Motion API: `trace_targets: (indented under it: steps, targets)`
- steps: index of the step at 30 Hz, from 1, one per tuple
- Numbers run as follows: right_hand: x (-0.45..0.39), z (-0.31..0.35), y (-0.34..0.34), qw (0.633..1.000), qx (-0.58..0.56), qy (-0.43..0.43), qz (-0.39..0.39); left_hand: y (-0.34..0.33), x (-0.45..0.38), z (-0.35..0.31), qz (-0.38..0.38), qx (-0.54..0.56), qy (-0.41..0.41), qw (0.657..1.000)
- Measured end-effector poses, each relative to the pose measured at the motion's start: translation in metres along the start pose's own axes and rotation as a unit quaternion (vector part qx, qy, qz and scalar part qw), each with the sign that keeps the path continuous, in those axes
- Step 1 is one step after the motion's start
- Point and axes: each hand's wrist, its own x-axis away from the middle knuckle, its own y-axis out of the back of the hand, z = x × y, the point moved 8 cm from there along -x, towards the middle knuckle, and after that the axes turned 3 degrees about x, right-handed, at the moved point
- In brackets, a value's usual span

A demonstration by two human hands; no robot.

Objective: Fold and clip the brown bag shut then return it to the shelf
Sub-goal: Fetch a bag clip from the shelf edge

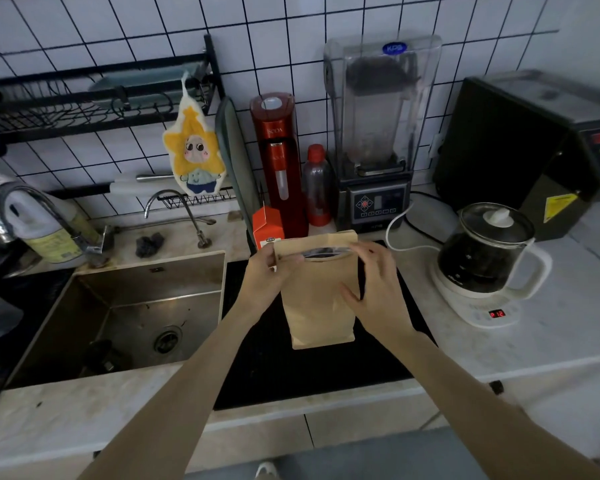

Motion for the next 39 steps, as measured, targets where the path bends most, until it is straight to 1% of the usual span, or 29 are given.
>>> trace_targets:
  steps: [2, 4, 6, 8, 9, 10, 12, 14, 17, 21, 22, 24, 25, 26, 27, 29, 32, 34, 36, 39]
  targets:
    - [0.003, -0.019, -0.003, 0.99, -0.095, -0.102, 0.014, -0.002, 0.002, 0.006, 0.015, 0.005, 0.013, 1.0]
    - [0.001, -0.031, -0.014, 0.968, -0.168, -0.179, 0.055, -0.004, 0.005, 0.017, 0.027, 0.006, 0.037, 0.999]
    - [-0.003, -0.039, -0.025, 0.935, -0.248, -0.235, 0.093, -0.006, 0.008, 0.03, 0.032, 0.025, 0.073, 0.996]
    - [-0.004, -0.045, -0.034, 0.891, -0.324, -0.294, 0.121, -0.003, 0.011, 0.042, 0.02, 0.061, 0.113, 0.991]
    - [-0.004, -0.048, -0.038, 0.878, -0.337, -0.312, 0.133, -0.003, 0.011, 0.047, 0.016, 0.075, 0.129, 0.989]
    - [-0.004, -0.049, -0.04, 0.874, -0.334, -0.32, 0.149, -0.003, 0.012, 0.052, 0.015, 0.087, 0.144, 0.986]
    - [-0.003, -0.049, -0.045, 0.869, -0.321, -0.331, 0.181, -0.005, 0.013, 0.061, 0.016, 0.113, 0.166, 0.979]
    - [-0.002, -0.05, -0.048, 0.864, -0.316, -0.342, 0.191, -0.004, 0.014, 0.067, 0.004, 0.121, 0.179, 0.976]
    - [0.0, -0.054, -0.05, 0.865, -0.309, -0.349, 0.187, -0.002, 0.013, 0.071, -0.012, 0.111, 0.186, 0.976]
    - [-0.001, -0.056, -0.048, 0.864, -0.315, -0.352, 0.177, 0.0, 0.014, 0.067, 0.002, 0.098, 0.175, 0.98]
    - [-0.001, -0.056, -0.046, 0.851, -0.339, -0.368, 0.162, 0.003, 0.015, 0.064, -0.001, 0.102, 0.171, 0.98]
    - [-0.004, -0.057, -0.041, 0.799, -0.419, -0.42, 0.102, 0.012, 0.016, 0.057, -0.028, 0.134, 0.174, 0.975]
    - [-0.01, -0.057, -0.036, 0.78, -0.445, -0.434, 0.064, 0.018, 0.016, 0.052, -0.043, 0.154, 0.177, 0.971]
    - [-0.019, -0.057, -0.029, 0.778, -0.45, -0.437, 0.034, 0.025, 0.015, 0.046, -0.056, 0.165, 0.176, 0.969]
    - [-0.03, -0.054, -0.021, 0.784, -0.447, -0.431, 0.015, 0.031, 0.013, 0.039, -0.066, 0.168, 0.169, 0.969]
    - [-0.054, -0.036, -0.009, 0.807, -0.437, -0.396, 0.014, 0.048, 0.008, 0.021, -0.087, 0.171, 0.142, 0.971]
    - [-0.088, -0.007, 0.009, 0.884, -0.356, -0.301, 0.038, 0.062, -0.001, -0.003, -0.099, 0.173, 0.116, 0.973]
    - [-0.106, 0.02, 0.009, 0.921, -0.307, -0.23, 0.067, 0.071, -0.007, -0.019, -0.094, 0.179, 0.094, 0.975]
    - [-0.118, 0.048, 0.001, 0.941, -0.269, -0.179, 0.102, 0.084, -0.012, -0.035, -0.096, 0.176, 0.067, 0.977]
    - [-0.131, 0.087, -0.016, 0.954, -0.234, -0.117, 0.145, 0.113, -0.016, -0.064, -0.125, 0.14, 0.018, 0.982]
